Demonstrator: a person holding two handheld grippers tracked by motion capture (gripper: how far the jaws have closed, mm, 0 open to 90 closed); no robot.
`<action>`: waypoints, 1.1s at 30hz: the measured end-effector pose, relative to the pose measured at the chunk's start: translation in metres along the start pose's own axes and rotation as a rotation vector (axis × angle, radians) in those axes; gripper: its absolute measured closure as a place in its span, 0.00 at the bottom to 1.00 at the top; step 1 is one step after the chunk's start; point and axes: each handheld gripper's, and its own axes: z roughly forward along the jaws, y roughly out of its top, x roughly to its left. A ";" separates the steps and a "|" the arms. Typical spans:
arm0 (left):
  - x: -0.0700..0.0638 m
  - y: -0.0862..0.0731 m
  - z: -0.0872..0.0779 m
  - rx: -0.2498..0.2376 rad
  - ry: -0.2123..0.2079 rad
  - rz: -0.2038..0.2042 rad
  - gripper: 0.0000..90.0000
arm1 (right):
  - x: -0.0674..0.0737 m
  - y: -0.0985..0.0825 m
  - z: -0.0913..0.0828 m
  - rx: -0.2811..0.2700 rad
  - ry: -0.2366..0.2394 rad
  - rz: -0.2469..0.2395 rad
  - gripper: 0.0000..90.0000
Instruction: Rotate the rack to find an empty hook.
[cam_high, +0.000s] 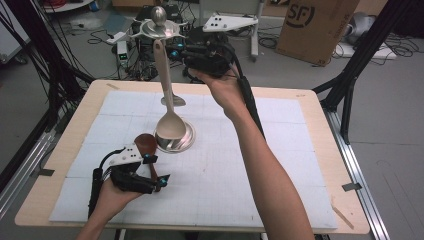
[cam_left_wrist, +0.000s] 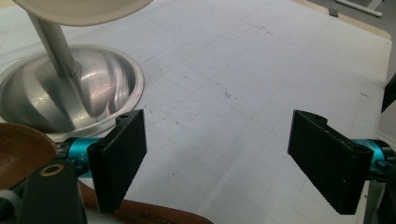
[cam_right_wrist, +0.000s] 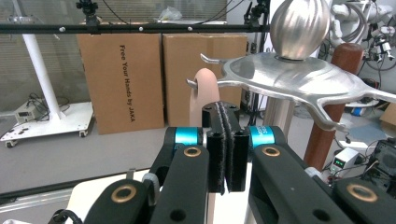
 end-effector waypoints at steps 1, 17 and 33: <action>0.000 0.000 0.000 -0.001 0.002 -0.003 0.21 | 0.000 0.000 0.001 -0.002 0.005 -0.002 0.99; 0.000 0.000 0.001 0.000 0.006 -0.004 0.16 | 0.006 0.002 0.015 -0.005 0.018 -0.013 0.99; -0.001 0.000 0.000 -0.004 0.011 -0.007 0.11 | 0.014 0.004 0.030 -0.010 0.011 -0.023 0.99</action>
